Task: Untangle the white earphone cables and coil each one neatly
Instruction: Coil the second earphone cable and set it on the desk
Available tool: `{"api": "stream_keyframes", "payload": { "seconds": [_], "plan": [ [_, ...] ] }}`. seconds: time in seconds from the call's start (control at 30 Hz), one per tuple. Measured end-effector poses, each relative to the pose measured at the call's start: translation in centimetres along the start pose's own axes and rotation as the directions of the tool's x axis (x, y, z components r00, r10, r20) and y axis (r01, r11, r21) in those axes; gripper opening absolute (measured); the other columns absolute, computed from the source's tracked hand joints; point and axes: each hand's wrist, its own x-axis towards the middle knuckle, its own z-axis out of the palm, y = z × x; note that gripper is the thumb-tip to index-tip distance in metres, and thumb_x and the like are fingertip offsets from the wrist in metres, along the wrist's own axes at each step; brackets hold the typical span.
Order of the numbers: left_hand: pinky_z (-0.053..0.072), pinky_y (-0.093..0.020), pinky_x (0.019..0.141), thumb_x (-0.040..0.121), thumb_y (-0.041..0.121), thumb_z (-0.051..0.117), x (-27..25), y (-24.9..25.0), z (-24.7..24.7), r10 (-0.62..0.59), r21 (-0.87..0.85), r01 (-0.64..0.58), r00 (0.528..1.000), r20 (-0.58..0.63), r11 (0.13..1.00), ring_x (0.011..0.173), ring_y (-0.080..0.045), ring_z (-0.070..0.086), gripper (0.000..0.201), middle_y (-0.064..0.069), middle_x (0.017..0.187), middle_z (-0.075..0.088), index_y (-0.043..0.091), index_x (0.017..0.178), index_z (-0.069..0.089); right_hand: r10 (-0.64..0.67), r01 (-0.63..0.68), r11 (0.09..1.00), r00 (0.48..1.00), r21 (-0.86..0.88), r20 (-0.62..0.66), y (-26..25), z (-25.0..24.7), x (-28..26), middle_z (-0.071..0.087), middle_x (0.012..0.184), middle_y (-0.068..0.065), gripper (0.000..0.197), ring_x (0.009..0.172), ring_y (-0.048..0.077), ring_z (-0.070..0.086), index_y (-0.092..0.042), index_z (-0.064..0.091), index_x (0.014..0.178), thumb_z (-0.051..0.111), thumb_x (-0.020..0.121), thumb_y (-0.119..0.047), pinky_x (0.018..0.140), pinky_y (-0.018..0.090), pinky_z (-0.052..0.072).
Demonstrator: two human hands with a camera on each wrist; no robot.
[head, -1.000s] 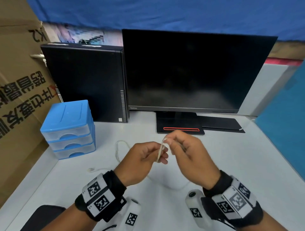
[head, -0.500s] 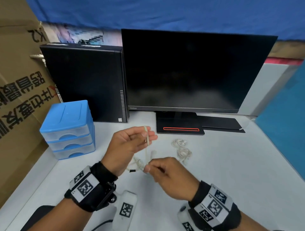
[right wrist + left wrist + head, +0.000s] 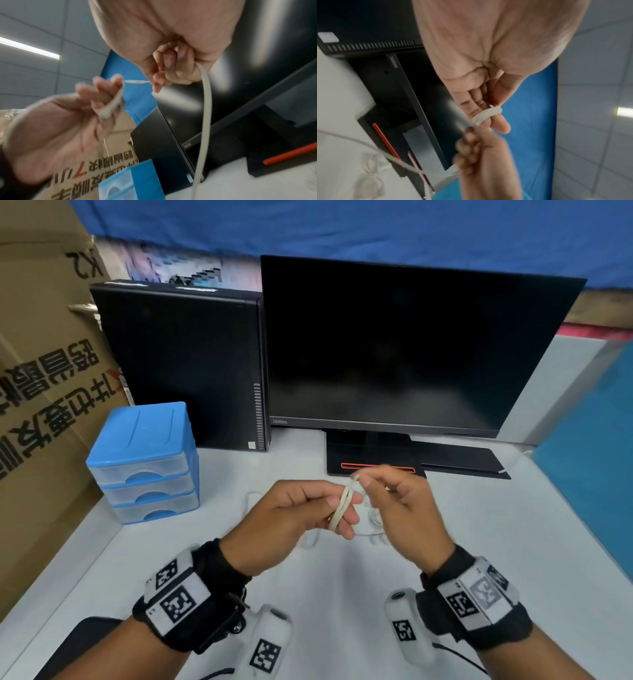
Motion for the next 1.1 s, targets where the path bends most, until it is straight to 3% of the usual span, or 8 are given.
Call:
{"api": "stream_keyframes", "payload": {
  "seconds": [0.17,0.27,0.47,0.7,0.77,0.87,1.0,1.1],
  "plan": [
    [0.056,-0.025,0.076,0.090,0.016,0.057,0.4,0.8,-0.9,0.036,-0.095,-0.066,0.955,-0.293,0.993,0.085,-0.024,0.074,0.022,-0.013,0.089,0.076,0.005,0.103,0.072,0.080,-0.061,0.996,0.915,-0.060,0.395,-0.5,3.1,-2.8,0.057,0.062,-0.003,0.033,0.072,0.019,0.066,-0.038,0.068,0.072,0.053,0.098,-0.025,0.068,0.036,0.048],
    [0.057,-0.023,0.077,0.096,0.009,0.053,1.0,-0.2,-2.2,0.089,0.079,-0.061,0.895,-0.436,0.995,0.088,-0.023,0.075,0.021,-0.011,0.093,0.077,0.003,0.107,0.069,0.060,-0.007,0.995,0.840,-0.100,0.540,-2.2,3.4,-3.6,0.058,0.066,-0.006,0.024,0.060,0.003,0.055,-0.026,0.070,0.091,0.048,0.101,-0.028,0.063,0.022,0.045],
    [0.052,-0.024,0.074,0.099,0.012,0.053,1.0,-1.6,-2.4,0.117,0.310,-0.020,0.947,-0.300,0.951,0.075,-0.014,0.068,0.022,-0.005,0.084,0.074,0.003,0.095,0.074,-0.121,0.136,0.990,0.938,-0.025,0.324,-4.6,0.7,-2.3,0.055,0.068,-0.003,0.023,0.061,0.011,0.051,-0.017,0.065,0.095,0.044,0.102,-0.020,0.060,0.020,0.043],
    [0.052,-0.027,0.072,0.096,0.018,0.046,0.0,0.2,0.1,0.062,0.045,-0.060,0.997,-0.051,0.997,0.067,-0.018,0.063,0.034,-0.006,0.080,0.069,-0.006,0.103,0.069,-0.096,0.096,0.995,0.995,0.025,0.011,-1.7,0.0,-0.2,0.066,0.073,-0.006,0.020,0.065,0.011,0.056,-0.020,0.070,0.089,0.052,0.096,-0.016,0.064,0.023,0.046],
    [0.054,-0.028,0.073,0.095,0.019,0.049,0.1,0.9,0.3,0.080,-0.053,-0.086,0.991,-0.108,0.995,0.072,-0.020,0.068,0.031,-0.009,0.083,0.071,0.002,0.101,0.073,-0.046,0.046,0.999,0.993,0.004,0.105,-0.8,1.2,-0.8,0.062,0.067,-0.013,0.030,0.061,0.007,0.052,-0.035,0.071,0.083,0.051,0.096,-0.017,0.062,0.023,0.044],
    [0.057,-0.029,0.077,0.095,0.021,0.054,0.6,1.4,-0.2,0.077,-0.136,-0.122,0.951,-0.300,0.983,0.083,-0.023,0.073,0.024,-0.010,0.087,0.075,0.007,0.099,0.073,0.071,-0.054,0.997,0.932,-0.057,0.357,-0.8,2.9,-2.5,0.055,0.058,-0.001,0.024,0.056,0.029,0.048,-0.035,0.071,0.087,0.050,0.098,-0.028,0.057,0.040,0.044],
    [0.057,-0.025,0.077,0.099,0.012,0.050,1.2,0.7,-2.0,0.226,0.218,-0.137,0.859,-0.459,0.966,0.083,-0.022,0.075,0.021,-0.008,0.087,0.076,0.007,0.101,0.071,0.033,-0.006,0.998,0.870,-0.057,0.492,-2.7,2.7,-3.3,0.053,0.062,0.008,0.023,0.062,0.033,0.053,-0.024,0.064,0.097,0.043,0.102,-0.030,0.060,0.040,0.047],
    [0.055,-0.024,0.075,0.099,0.011,0.052,1.0,-0.4,-2.9,0.241,0.372,-0.081,0.881,-0.407,0.925,0.075,-0.015,0.072,0.022,-0.004,0.084,0.075,0.009,0.094,0.073,-0.030,0.041,0.999,0.901,-0.018,0.433,-4.1,1.7,-3.0,0.049,0.061,0.003,0.022,0.060,0.032,0.049,-0.023,0.062,0.096,0.041,0.101,-0.030,0.058,0.041,0.044]
  ]
}}
